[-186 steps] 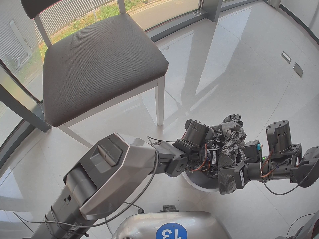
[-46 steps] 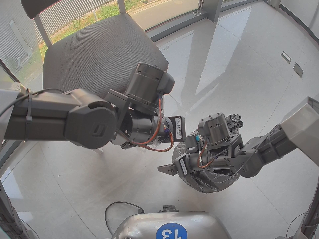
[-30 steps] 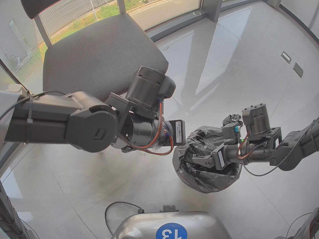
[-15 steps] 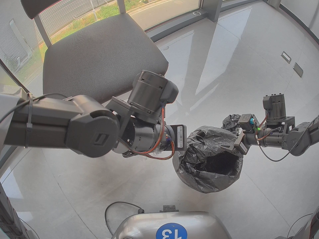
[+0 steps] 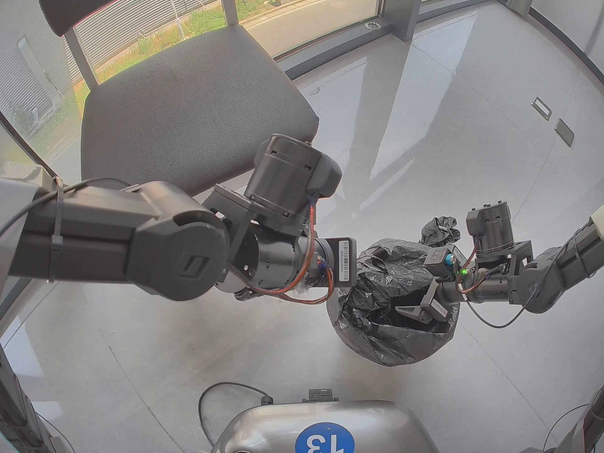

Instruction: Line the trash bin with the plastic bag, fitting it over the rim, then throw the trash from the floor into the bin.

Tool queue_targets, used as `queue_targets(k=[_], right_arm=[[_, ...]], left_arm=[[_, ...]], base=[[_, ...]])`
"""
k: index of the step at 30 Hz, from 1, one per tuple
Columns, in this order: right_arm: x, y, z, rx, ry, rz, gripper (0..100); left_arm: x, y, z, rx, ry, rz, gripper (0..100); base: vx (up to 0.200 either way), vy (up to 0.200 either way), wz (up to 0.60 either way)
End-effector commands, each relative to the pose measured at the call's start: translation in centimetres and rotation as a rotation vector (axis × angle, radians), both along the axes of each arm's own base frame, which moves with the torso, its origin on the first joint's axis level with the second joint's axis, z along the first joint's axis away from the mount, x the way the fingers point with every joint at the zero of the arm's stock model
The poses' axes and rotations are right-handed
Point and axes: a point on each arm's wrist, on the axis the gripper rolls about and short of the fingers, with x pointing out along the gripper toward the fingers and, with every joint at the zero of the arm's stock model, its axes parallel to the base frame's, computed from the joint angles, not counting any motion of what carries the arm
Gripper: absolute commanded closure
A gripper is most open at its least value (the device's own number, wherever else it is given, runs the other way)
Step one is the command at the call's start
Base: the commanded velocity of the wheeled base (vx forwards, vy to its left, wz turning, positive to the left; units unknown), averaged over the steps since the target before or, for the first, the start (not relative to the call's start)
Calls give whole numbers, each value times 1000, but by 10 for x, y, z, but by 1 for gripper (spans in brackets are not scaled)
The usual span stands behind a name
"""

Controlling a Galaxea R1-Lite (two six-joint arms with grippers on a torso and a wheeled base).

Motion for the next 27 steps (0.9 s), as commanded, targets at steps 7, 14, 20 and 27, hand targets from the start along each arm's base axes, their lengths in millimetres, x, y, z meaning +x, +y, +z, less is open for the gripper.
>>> queue_targets(k=[7, 14, 20, 27], right_arm=[[10, 7, -19, -31, 35, -12, 0], [18, 9, -12, -33, -2, -30, 0], [21, 12, -9, -42, -23, -45, 0], [22, 13, -6, -37, -32, -43, 100]], left_arm=[[1, -1, -1, 3, 3, 1, 100], [1, -1, -1, 3, 3, 1, 100], [1, -1, -2, 5, 1, -1, 100], [0, -1, -1, 4, -2, -3, 100]], base=[[0, 0, 0], [0, 0, 0], [0, 0, 0], [0, 0, 0]])
